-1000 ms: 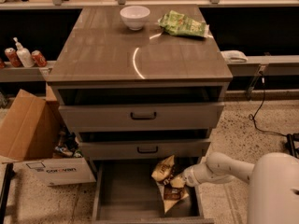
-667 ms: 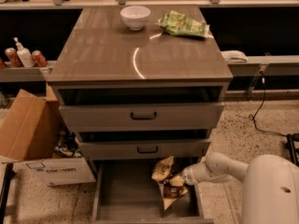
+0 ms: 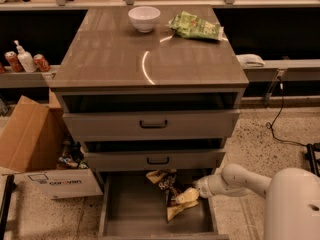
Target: Place brown chip bag into bottom drawer
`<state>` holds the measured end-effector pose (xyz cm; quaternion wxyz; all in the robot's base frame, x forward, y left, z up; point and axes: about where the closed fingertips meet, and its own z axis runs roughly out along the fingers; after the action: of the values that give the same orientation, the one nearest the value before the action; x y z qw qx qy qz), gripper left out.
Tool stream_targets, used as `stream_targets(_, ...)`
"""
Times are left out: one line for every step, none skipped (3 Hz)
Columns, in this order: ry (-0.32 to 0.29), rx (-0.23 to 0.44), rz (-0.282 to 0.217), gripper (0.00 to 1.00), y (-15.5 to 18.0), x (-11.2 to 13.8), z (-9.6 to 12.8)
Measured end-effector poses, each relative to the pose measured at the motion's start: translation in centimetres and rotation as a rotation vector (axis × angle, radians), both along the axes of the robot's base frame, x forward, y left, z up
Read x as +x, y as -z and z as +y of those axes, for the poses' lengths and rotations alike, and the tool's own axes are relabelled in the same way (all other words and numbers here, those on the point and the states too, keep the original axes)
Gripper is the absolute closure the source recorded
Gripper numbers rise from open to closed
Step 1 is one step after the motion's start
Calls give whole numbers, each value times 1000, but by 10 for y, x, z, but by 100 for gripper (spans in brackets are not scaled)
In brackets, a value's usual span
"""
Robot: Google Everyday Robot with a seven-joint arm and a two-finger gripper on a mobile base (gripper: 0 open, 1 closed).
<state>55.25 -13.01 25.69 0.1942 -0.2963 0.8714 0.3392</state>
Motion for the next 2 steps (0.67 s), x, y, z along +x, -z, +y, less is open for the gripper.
stream_targets(2,0,-11,0,-4,-3,-1)
stream_targets(18,-16,-86,0,-33,-6,-16)
